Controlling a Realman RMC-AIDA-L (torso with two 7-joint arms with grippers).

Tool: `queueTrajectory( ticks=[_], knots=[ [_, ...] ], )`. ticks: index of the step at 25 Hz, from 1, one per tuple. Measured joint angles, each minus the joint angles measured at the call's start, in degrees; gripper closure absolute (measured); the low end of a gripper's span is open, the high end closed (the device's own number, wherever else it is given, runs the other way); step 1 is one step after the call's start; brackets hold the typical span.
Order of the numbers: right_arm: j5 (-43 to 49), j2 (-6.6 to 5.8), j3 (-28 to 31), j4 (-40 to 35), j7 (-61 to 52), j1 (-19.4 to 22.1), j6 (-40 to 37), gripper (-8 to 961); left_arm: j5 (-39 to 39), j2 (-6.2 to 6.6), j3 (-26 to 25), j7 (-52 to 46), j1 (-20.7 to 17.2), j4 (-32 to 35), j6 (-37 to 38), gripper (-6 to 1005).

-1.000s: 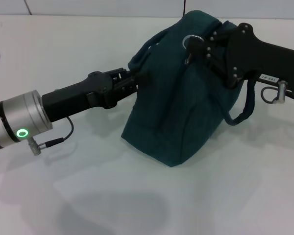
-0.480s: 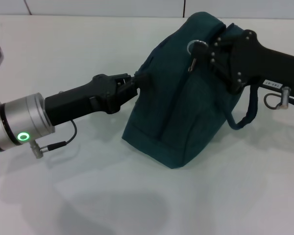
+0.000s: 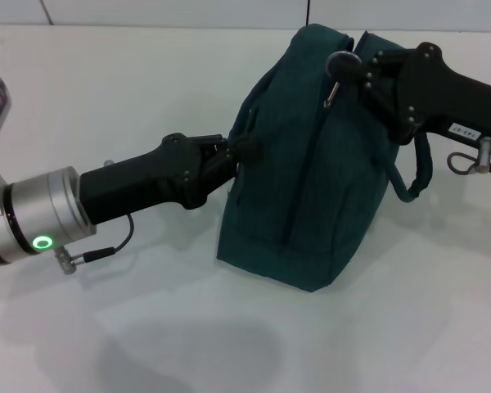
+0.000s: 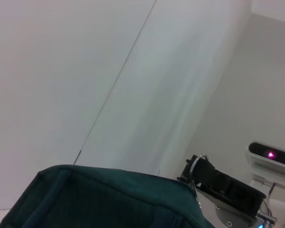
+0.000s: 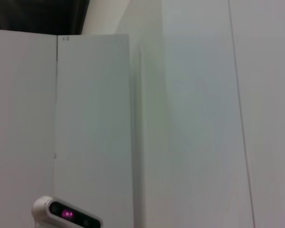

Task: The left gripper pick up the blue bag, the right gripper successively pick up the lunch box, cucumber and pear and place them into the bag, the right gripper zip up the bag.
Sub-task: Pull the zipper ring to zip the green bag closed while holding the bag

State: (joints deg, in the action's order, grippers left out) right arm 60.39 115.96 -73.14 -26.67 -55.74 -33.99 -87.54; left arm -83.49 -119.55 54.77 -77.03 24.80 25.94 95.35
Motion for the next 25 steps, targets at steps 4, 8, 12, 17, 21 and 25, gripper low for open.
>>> queueTrajectory(
  ticks=[4, 8, 12, 17, 21, 25],
  knots=[
    [-0.37, -0.10, 0.05, 0.04, -0.04, 0.10, 0.17, 951, -0.12, 0.07, 0.54, -0.01, -0.02, -0.02, 0.69, 929],
    [-0.63, -0.19, 0.12, 0.05, -0.10, 0.21, 1.46, 951, -0.11, 0.10, 0.95, -0.23, -0.10, -0.07, 0.77, 924],
    [-1.41, -0.23, 0.20, 0.05, -0.12, 0.28, 2.27, 951, -0.12, 0.12, 1.37, -0.28, -0.34, -0.11, 1.25, 920],
    [-2.29, -0.30, 0.20, 0.05, -0.14, 0.34, 4.07, 951, -0.12, 0.21, 1.38, -0.30, -0.42, -0.11, 2.17, 913],
    [-2.87, -0.31, 0.25, 0.05, -0.15, 0.52, 6.18, 951, -0.09, 0.33, 1.14, -0.36, -0.77, -0.10, 2.22, 909],
    [-2.94, -0.30, 0.98, 0.04, 0.07, 1.19, 9.30, 951, 0.41, 0.48, 1.01, -0.38, -1.38, -0.10, 2.30, 904]
  ],
)
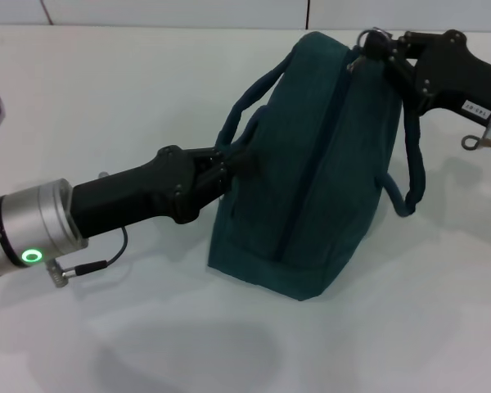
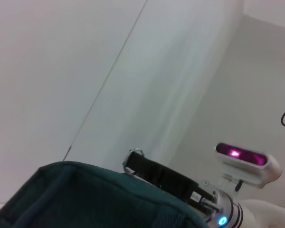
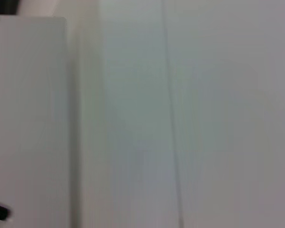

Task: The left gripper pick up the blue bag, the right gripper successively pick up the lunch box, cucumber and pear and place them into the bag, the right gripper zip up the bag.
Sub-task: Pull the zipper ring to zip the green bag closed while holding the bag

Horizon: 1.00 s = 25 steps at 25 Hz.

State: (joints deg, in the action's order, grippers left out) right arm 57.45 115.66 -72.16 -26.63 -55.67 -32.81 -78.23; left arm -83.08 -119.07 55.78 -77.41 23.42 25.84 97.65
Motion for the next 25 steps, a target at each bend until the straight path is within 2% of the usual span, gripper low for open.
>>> queueTrajectory(
  ticks=[15, 21, 25],
  knots=[
    [-0.08, -0.05, 0.71, 0.49, 0.39, 0.58, 8.59, 951, 0.19, 1.38, -3.60, -2.24, -2.55, 0.05, 0.00, 886],
    [-0.09, 0.00, 0.63, 0.67, 0.40, 0.27, 8.47, 951, 0.28, -0.16, -7.81, -1.75, -3.17, -0.68, 0.00, 878],
    [-0.09, 0.00, 0.73, 0.70, 0.40, 0.20, 8.33, 952, 0.56, -0.25, -8.19, -2.03, -2.98, -1.47, 0.06, 873]
  ],
)
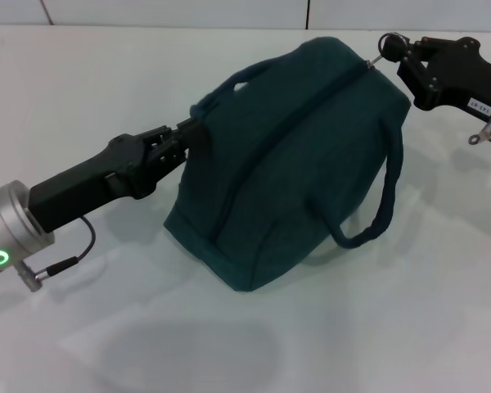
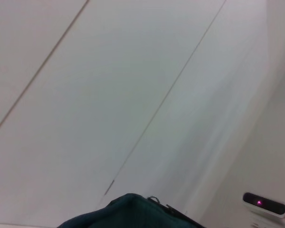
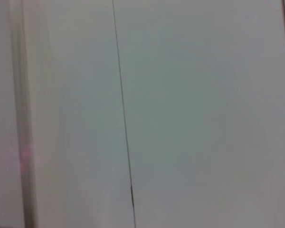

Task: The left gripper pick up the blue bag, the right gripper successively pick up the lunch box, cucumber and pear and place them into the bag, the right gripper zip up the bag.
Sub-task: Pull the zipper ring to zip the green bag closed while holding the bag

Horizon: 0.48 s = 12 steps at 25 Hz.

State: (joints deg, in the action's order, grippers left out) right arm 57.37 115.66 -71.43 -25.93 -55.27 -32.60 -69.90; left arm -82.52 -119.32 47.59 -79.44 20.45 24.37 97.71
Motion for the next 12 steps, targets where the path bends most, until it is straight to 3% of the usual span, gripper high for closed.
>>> queueTrajectory(
  ticks=[7, 12],
  knots=[
    [0.00, 0.00, -0.16, 0.01, 0.00, -0.17, -0.05, 951, -0.60, 0.24, -0.05, -1.07, 0.63, 0.27, 1.68, 865],
    [0.02, 0.00, -0.20, 0.01, 0.00, -0.26, -0.06, 952, 0.34, 0.06, -4.97, -6.78, 0.54, 0.37, 1.68, 680]
  ],
)
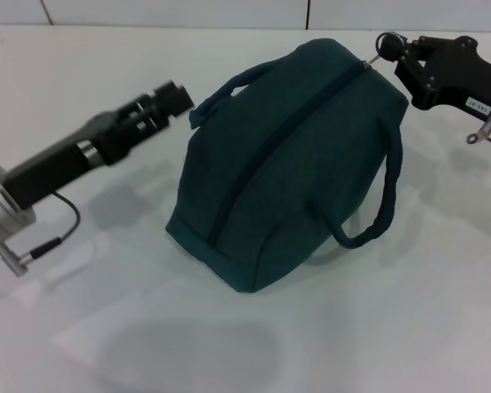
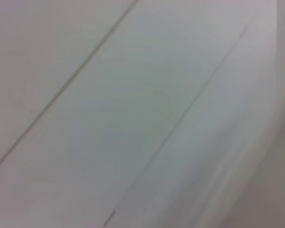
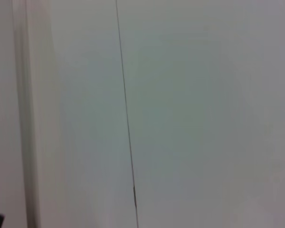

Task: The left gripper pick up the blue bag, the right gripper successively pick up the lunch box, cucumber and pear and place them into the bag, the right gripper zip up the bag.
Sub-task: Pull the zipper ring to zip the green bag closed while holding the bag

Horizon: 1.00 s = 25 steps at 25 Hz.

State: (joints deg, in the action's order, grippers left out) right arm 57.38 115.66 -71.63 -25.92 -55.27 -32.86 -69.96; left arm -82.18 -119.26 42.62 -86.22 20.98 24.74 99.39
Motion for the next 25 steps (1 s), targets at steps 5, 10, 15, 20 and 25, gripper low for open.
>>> queueTrajectory(
  ticks=[5, 10, 15, 20, 25],
  knots=[
    [0.01, 0.00, 0.04, 0.00, 0.00, 0.07, -0.07, 952, 0.38, 0.23, -2.13, -3.57, 1.15, 2.41, -0.70, 477],
    [0.02, 0.00, 0.15, 0.00, 0.00, 0.22, -0.13, 951, -3.00, 1.87, -1.59, -9.98, 5.75, 3.79, -6.02, 257],
    [-0.43, 0.02, 0.17, -0.07, 0.23, 0.21, -0.25, 952, -9.07, 3.24, -1.43, -14.05, 11.98, 3.81, -9.05, 114],
    [-1.22, 0.16, 0.16, -0.15, 0.58, 0.17, -0.60, 951, -14.49, 3.77, -1.31, -18.59, 17.95, 3.90, -9.61, 115],
    [-2.08, 0.18, 0.18, -0.07, 0.71, 0.33, -1.43, 952, -19.83, 2.75, -1.31, -21.73, 20.89, 3.94, -12.33, 116]
  ],
)
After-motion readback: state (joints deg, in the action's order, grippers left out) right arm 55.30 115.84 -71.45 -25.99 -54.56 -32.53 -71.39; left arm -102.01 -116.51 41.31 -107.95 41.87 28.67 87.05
